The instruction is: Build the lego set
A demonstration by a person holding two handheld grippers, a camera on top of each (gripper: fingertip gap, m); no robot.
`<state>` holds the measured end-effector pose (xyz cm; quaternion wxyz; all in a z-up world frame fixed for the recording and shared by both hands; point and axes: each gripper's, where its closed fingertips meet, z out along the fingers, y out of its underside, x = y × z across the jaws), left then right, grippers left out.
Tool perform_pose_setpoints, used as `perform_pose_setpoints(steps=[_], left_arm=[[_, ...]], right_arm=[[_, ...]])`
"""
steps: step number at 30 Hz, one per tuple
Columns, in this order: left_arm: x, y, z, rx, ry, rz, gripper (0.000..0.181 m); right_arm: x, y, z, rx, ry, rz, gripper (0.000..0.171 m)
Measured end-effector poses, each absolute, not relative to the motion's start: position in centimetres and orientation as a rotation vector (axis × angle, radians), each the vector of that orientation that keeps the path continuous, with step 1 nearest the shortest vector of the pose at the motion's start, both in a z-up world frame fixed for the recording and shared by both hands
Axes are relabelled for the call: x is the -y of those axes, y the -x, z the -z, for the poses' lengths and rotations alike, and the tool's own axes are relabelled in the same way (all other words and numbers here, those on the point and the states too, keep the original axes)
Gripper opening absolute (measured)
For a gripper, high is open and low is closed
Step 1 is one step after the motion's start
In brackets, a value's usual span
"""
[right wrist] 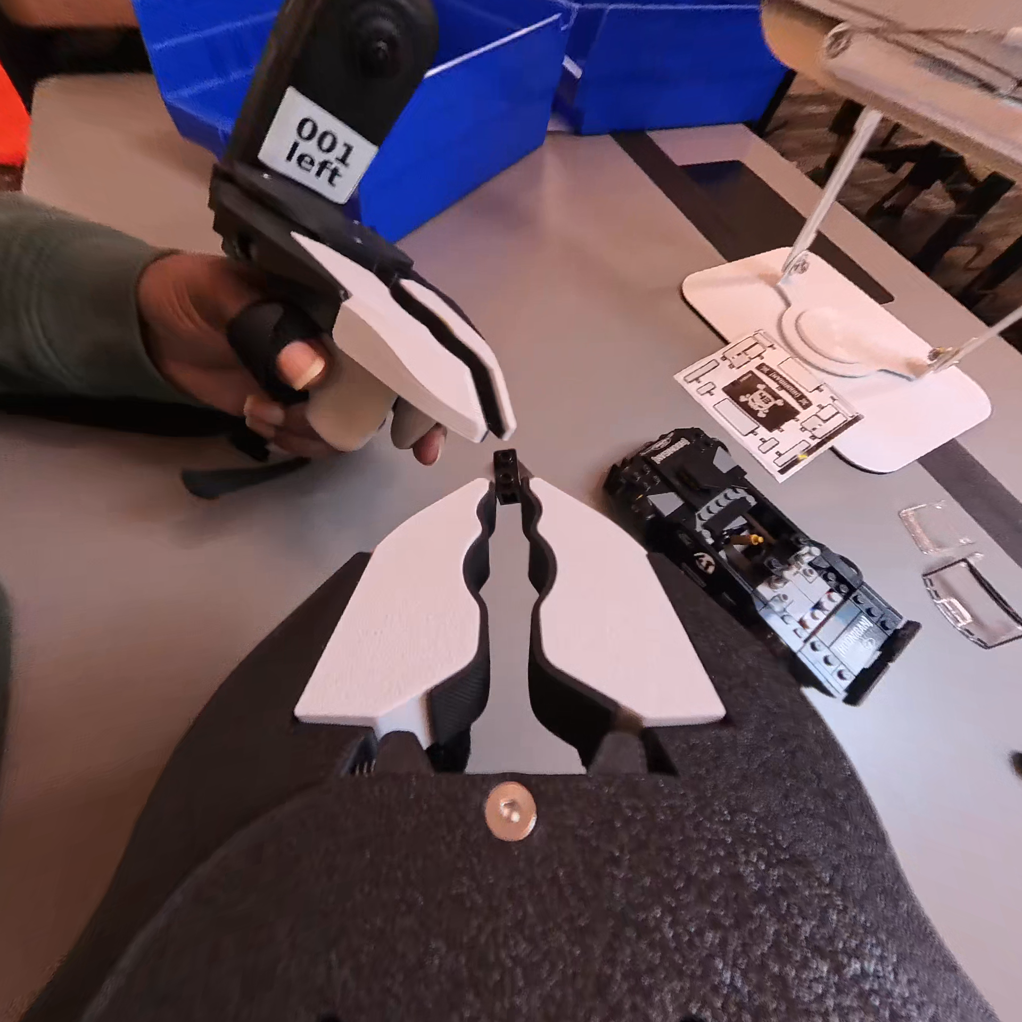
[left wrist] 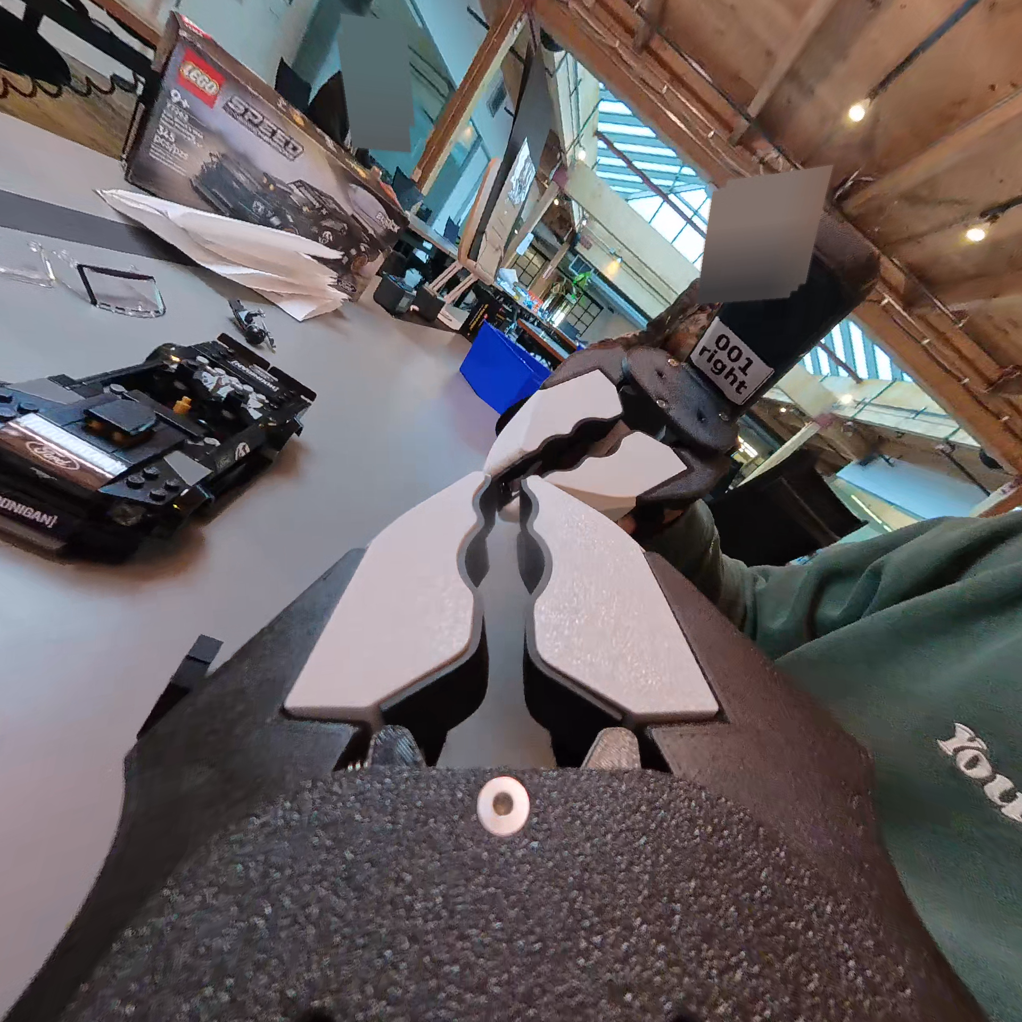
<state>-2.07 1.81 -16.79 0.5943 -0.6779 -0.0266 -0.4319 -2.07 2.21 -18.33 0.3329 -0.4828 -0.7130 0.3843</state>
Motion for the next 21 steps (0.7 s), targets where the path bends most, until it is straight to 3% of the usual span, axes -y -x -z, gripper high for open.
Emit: perform_pose_setpoints(steps=[21], left_arm=[[0.3, -1.1, 16.6, -0.415, 1.616, 0.776, 0.009]], right_arm=[[1.1, -0.4, 17.7, 2.005, 1.188, -1.379, 0.008]])
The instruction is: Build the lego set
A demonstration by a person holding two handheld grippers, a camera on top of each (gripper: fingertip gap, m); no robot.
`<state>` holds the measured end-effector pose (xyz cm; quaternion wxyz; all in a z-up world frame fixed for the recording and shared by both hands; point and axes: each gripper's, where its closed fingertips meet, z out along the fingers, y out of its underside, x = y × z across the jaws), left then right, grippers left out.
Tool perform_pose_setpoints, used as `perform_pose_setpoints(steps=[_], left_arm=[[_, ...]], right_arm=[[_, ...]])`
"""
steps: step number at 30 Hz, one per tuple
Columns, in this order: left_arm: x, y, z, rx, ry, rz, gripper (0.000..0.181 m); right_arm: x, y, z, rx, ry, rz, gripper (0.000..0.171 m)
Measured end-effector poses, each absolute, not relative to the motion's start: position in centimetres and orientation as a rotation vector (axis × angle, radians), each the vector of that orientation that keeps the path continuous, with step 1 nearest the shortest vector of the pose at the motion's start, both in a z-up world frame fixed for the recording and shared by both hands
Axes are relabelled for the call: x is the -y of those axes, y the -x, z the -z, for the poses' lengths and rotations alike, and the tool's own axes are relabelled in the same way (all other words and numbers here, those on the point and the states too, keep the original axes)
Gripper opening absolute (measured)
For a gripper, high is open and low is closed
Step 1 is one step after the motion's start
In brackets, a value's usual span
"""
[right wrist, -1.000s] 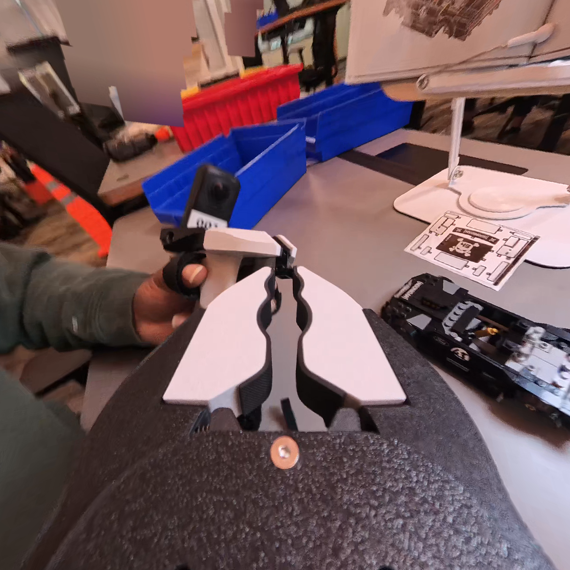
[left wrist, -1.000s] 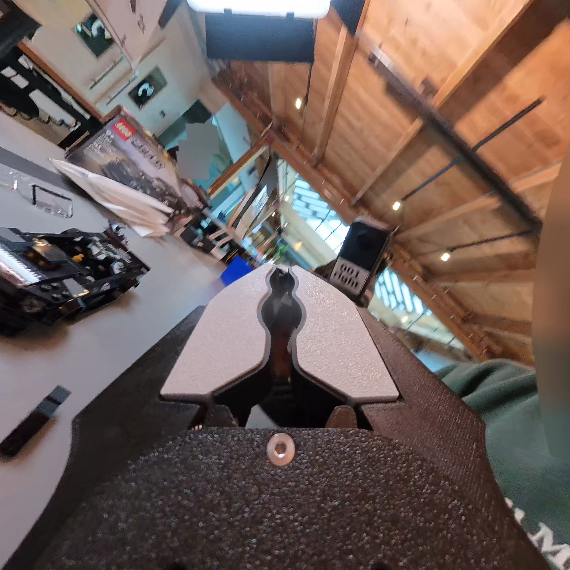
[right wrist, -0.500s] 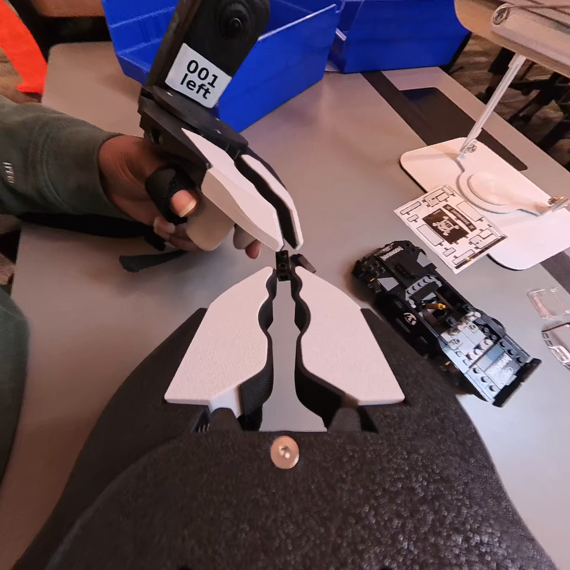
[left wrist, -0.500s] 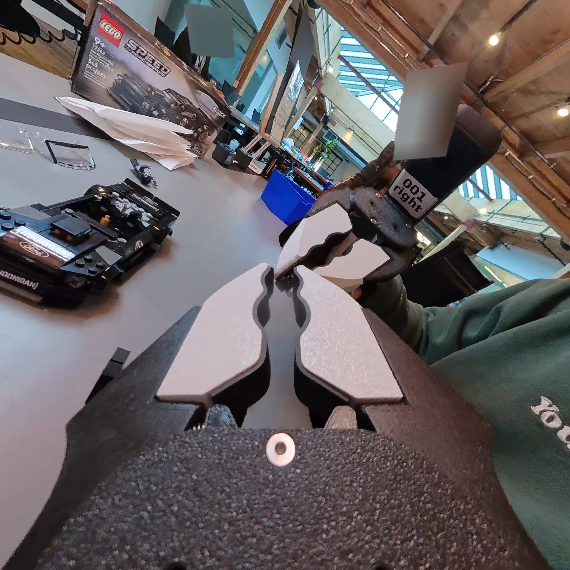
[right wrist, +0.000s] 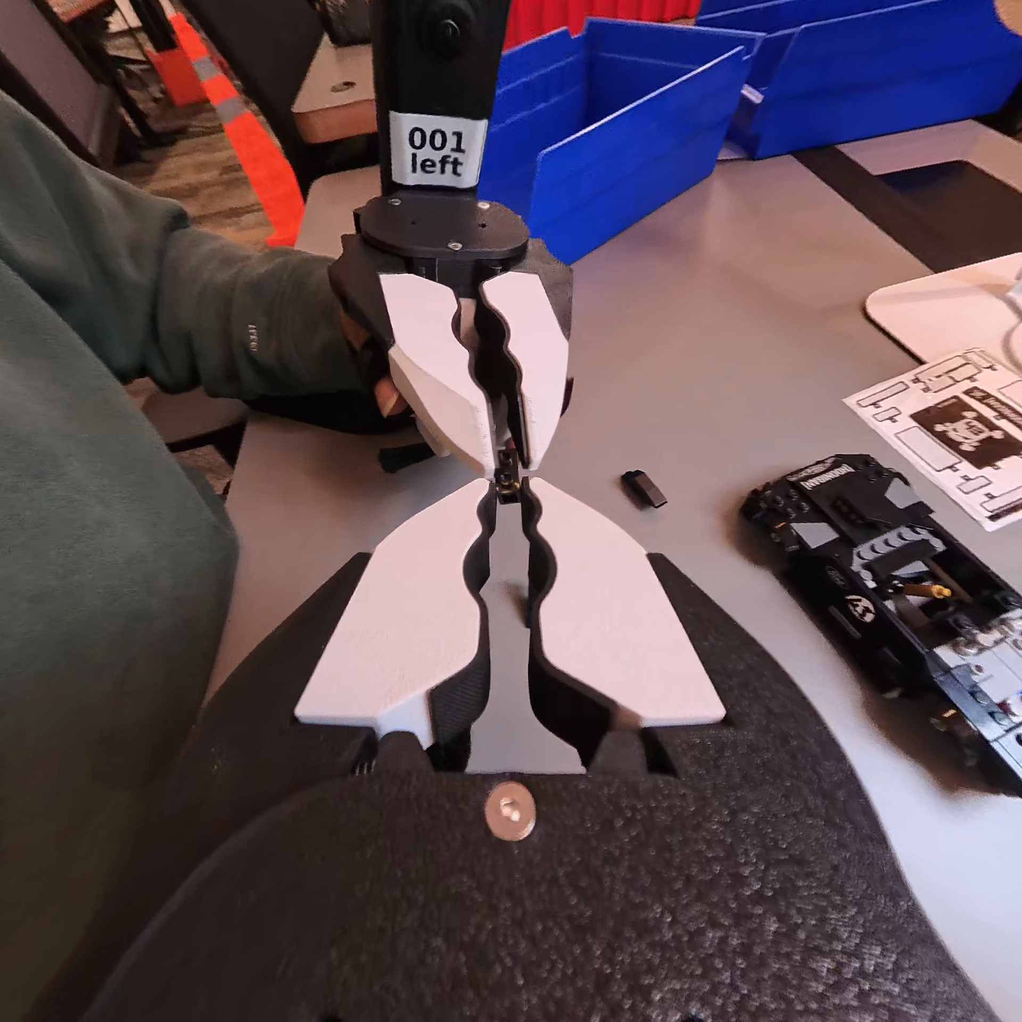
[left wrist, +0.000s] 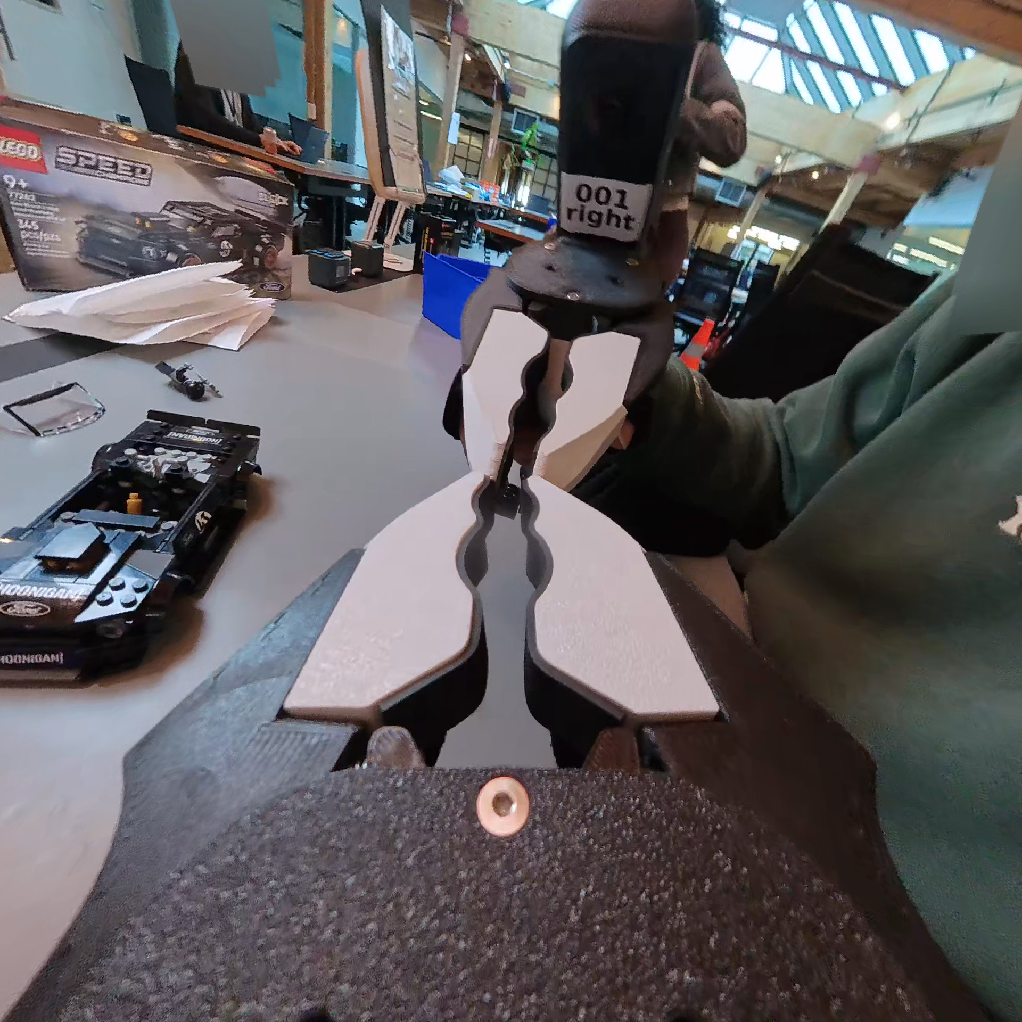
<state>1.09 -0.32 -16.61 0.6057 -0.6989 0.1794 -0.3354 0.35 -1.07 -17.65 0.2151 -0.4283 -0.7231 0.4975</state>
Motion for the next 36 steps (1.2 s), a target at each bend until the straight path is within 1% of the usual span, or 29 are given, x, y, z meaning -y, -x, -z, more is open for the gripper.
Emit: perform_pose_setpoints(steps=[13, 20, 25, 31, 36], left_arm=[[1.2, -2.1, 17.2, -0.586, 1.634, 0.659, 0.006], [1.2, -2.1, 17.4, -0.604, 1.645, 0.624, 0.01], [1.6, -2.4, 17.6, -0.63, 1.648, 0.649, 0.009], [1.6, -2.5, 17.6, -0.638, 1.647, 0.631, 0.012], [1.5, -2.3, 17.6, -0.636, 1.651, 0.619, 0.007]], right_arm=[[1.9, -1.3, 18.2, 2.091, 1.171, -1.443, 0.008], [2.0, -1.4, 18.4, 2.108, 1.165, -1.444, 0.008], [2.0, -1.4, 18.6, 2.11, 1.167, -1.442, 0.008], [2.0, -1.4, 18.5, 2.106, 1.165, -1.446, 0.008], [2.0, -1.5, 18.4, 2.105, 1.16, -1.453, 0.008]])
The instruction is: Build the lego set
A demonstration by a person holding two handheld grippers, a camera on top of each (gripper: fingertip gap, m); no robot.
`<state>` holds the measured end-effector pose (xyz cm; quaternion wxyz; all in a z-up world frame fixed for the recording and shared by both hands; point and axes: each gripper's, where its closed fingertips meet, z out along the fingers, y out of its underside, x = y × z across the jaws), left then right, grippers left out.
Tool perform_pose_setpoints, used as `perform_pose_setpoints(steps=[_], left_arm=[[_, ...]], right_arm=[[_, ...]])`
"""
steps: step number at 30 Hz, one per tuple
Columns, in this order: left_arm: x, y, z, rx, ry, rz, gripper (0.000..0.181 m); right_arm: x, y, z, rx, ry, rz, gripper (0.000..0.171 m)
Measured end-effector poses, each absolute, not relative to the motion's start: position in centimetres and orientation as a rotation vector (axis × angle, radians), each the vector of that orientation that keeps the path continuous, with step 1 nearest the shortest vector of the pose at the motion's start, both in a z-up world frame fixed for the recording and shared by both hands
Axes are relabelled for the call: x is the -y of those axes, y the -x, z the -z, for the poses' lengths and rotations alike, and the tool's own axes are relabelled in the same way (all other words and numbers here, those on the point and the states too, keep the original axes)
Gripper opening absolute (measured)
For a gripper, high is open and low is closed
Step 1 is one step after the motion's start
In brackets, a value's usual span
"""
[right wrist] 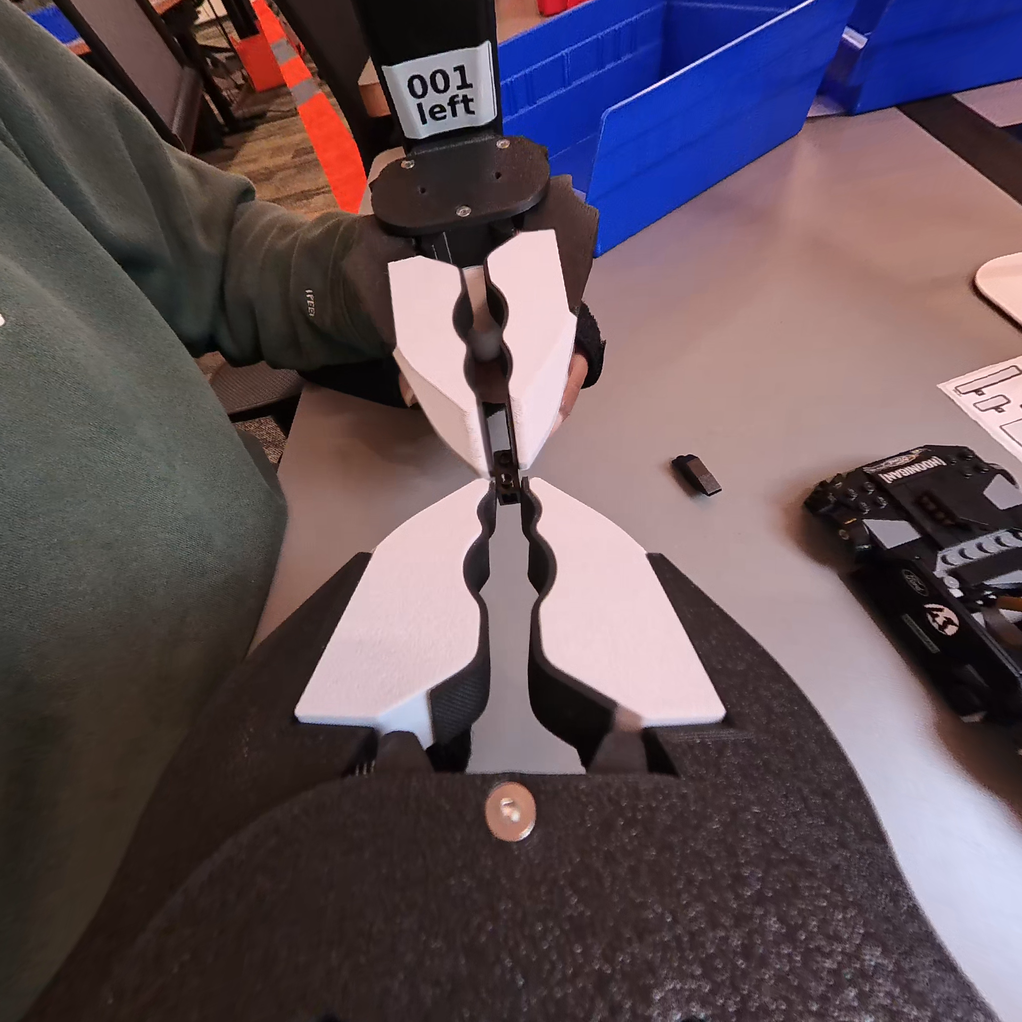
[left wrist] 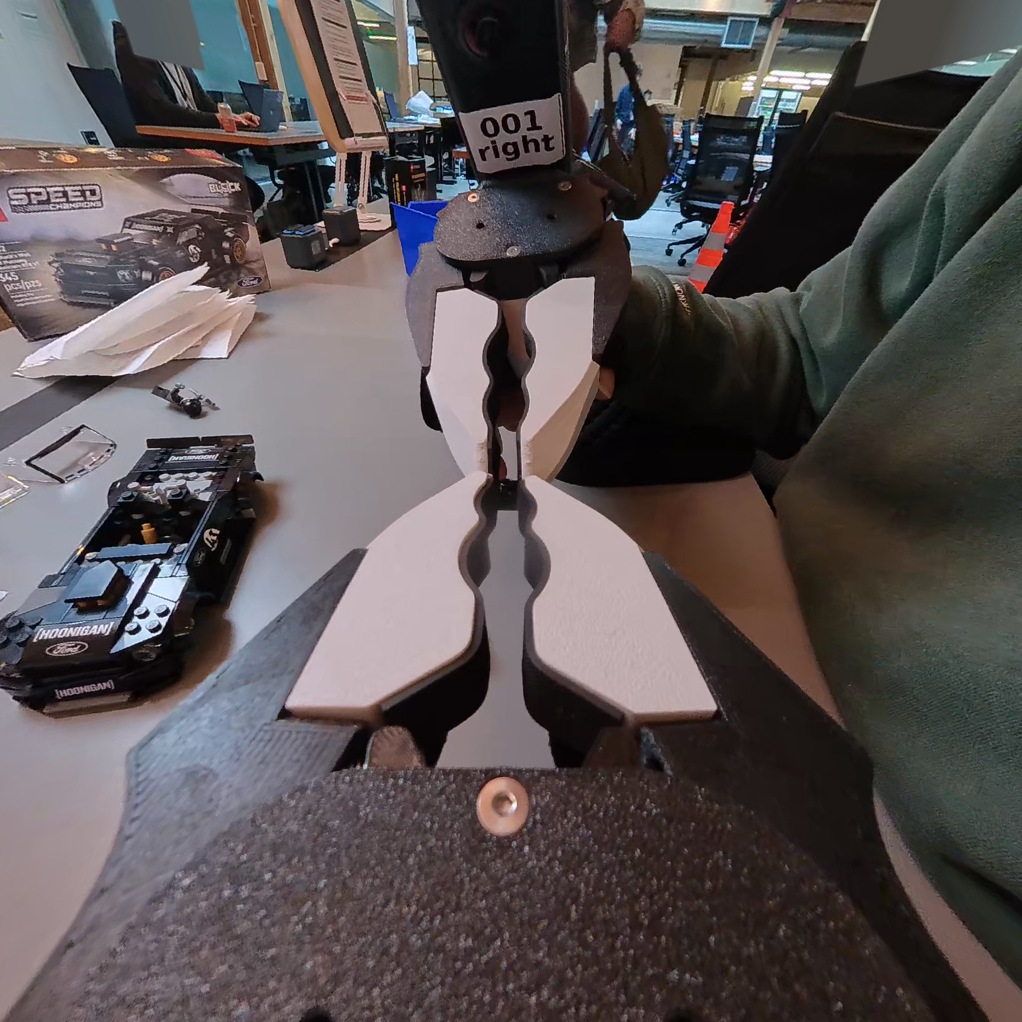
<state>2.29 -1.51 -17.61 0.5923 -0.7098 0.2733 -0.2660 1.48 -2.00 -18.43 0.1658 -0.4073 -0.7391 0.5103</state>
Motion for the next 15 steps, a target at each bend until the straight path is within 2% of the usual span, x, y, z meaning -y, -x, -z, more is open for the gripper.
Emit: perform_pose_setpoints(steps=[5, 15], left_arm=[[1.59, -2.49, 17.6, -0.646, 1.648, 0.608, 0.013], [1.76, -2.52, 17.8, -0.652, 1.659, 0.635, 0.014]], right_arm=[[2.04, -1.55, 18.53, 2.109, 1.157, -1.448, 0.008], [2.0, -1.59, 18.38, 2.1, 1.138, -1.455, 0.008]])
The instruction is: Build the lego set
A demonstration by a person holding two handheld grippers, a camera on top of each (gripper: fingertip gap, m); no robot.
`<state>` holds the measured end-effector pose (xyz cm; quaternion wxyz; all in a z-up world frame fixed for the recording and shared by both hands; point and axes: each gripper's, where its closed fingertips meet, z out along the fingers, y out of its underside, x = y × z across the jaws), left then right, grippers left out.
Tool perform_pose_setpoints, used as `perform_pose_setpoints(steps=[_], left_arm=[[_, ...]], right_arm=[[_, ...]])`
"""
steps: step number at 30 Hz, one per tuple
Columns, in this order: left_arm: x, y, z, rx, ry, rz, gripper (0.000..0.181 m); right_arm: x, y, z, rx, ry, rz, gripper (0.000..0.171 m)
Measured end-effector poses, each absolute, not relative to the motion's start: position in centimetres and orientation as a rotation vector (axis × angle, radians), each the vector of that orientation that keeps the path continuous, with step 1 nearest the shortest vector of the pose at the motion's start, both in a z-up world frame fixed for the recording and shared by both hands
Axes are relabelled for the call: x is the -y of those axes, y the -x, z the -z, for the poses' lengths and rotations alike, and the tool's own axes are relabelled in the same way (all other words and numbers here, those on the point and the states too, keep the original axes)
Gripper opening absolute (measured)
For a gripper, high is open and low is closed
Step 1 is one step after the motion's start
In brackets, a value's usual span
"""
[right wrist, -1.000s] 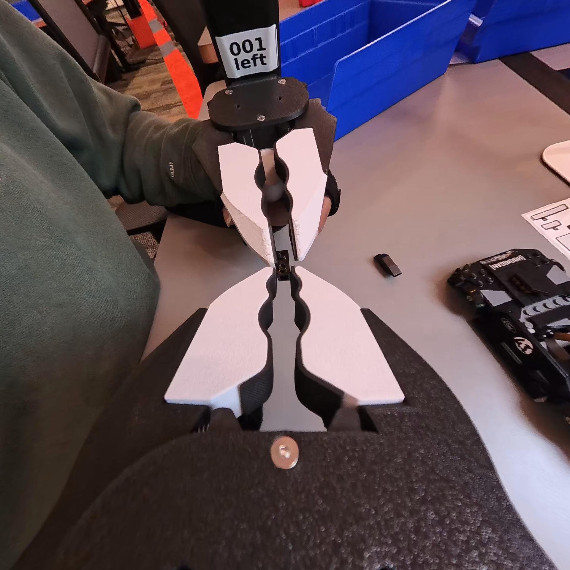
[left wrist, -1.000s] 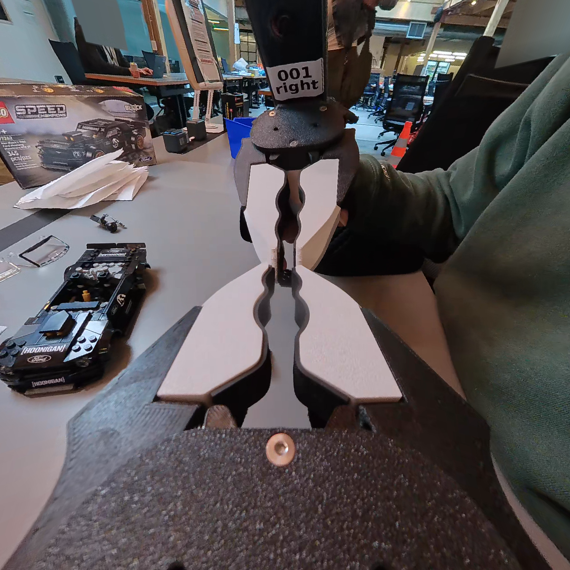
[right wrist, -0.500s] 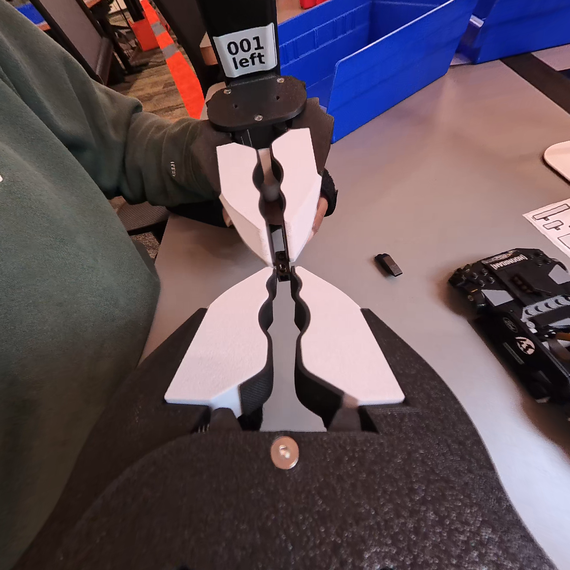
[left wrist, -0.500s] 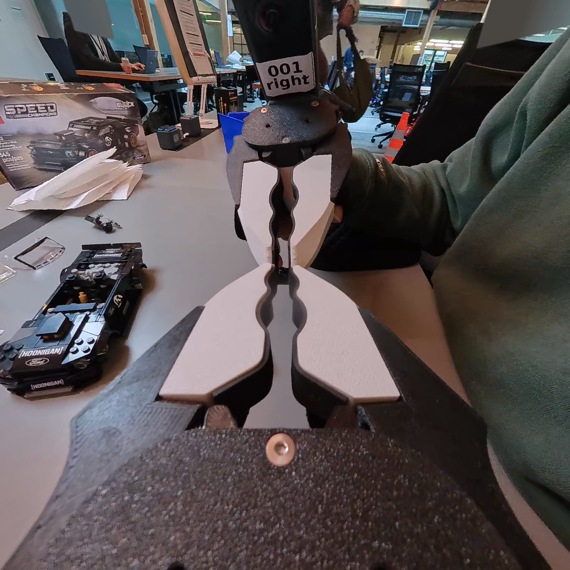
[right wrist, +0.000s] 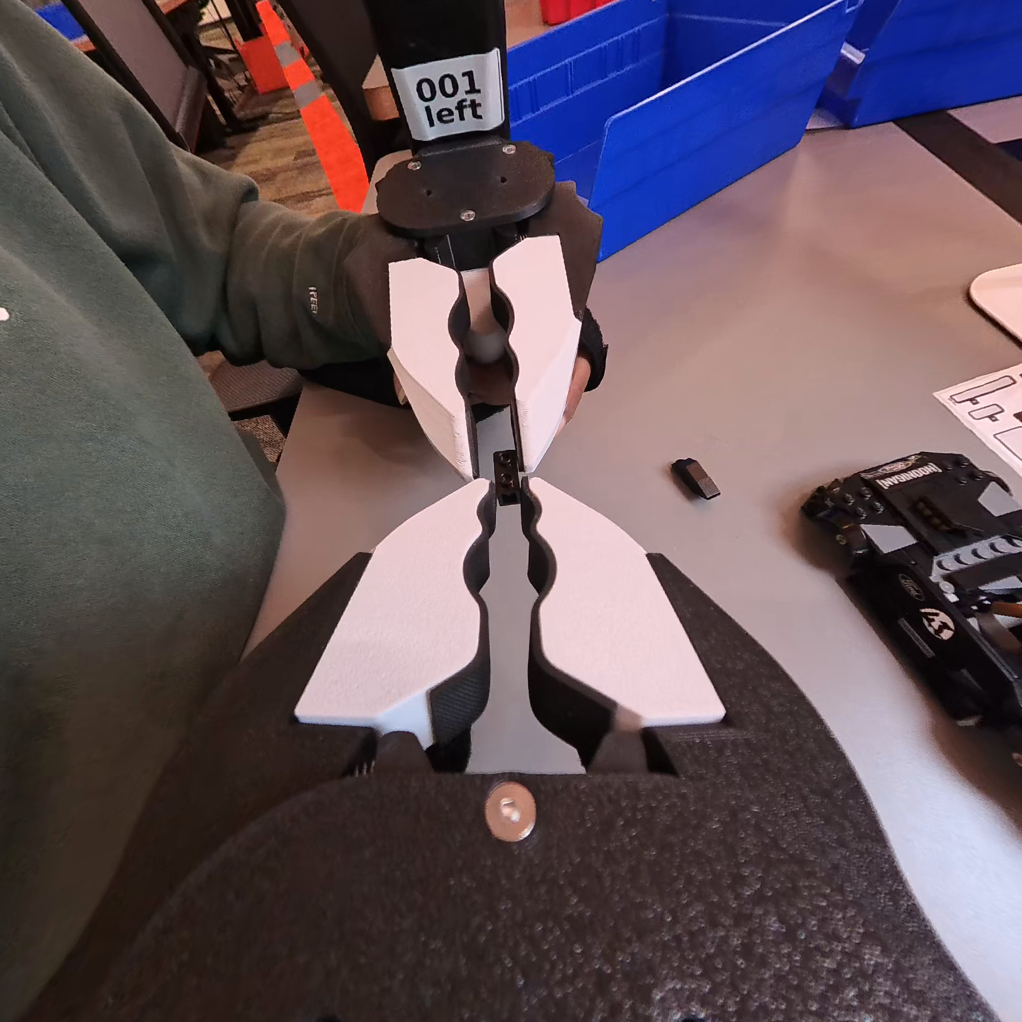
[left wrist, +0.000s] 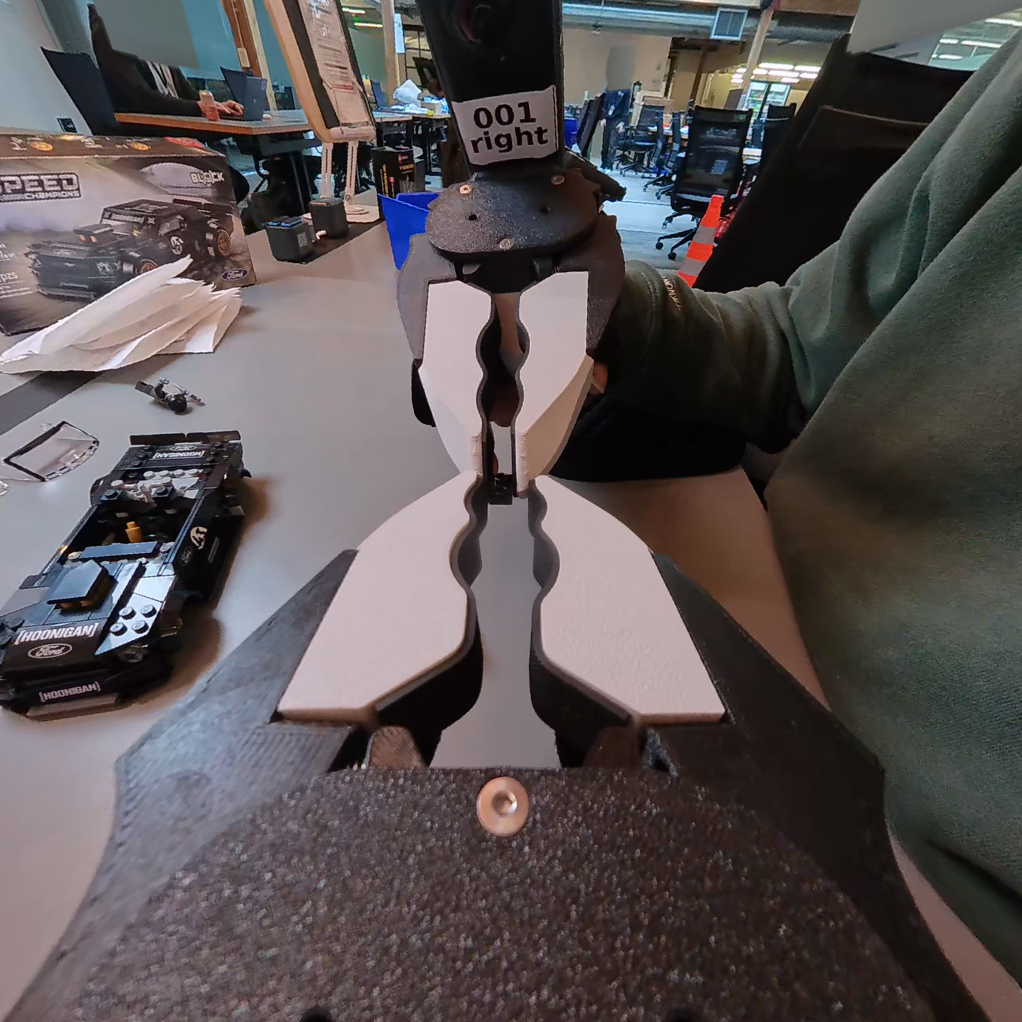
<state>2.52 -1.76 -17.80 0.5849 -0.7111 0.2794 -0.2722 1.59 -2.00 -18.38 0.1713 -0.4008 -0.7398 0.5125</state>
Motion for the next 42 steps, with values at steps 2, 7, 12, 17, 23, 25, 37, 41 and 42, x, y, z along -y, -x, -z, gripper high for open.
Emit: perform_pose_setpoints(steps=[2, 7, 12, 17, 23, 25, 37, 41, 42], left_arm=[[1.73, -2.47, 17.84, -0.652, 1.66, 0.628, 0.014], [1.69, -2.38, 17.83, -0.647, 1.661, 0.626, 0.013], [1.65, -2.41, 18.01, -0.654, 1.662, 0.619, 0.014], [1.66, -2.13, 17.81, -0.641, 1.657, 0.626, 0.013], [1.58, -2.08, 17.76, -0.622, 1.653, 0.648, 0.011], [1.51, -2.03, 17.88, -0.622, 1.659, 0.641, 0.009], [1.3, -1.81, 18.01, -0.598, 1.662, 0.653, 0.008], [1.31, -1.76, 17.96, -0.603, 1.662, 0.648, 0.008], [1.26, -1.7, 18.0, -0.603, 1.666, 0.639, 0.008]], right_arm=[[2.03, -1.58, 18.32, 2.096, 1.138, -1.467, 0.008], [2.03, -1.62, 18.21, 2.091, 1.126, -1.468, 0.008], [1.69, -1.65, 18.22, 2.082, 1.133, -1.454, 0.008], [1.71, -1.43, 18.28, 2.072, 1.13, -1.461, 0.008], [1.73, -1.44, 18.32, 2.072, 1.117, -1.455, 0.008], [1.75, -1.43, 18.41, 2.075, 1.115, -1.447, 0.008], [1.7, -1.08, 18.5, 2.055, 1.098, -1.405, 0.008], [1.7, -1.0, 18.45, 2.049, 1.098, -1.412, 0.008], [1.62, -0.92, 18.47, 2.041, 1.101, -1.408, 0.008]])
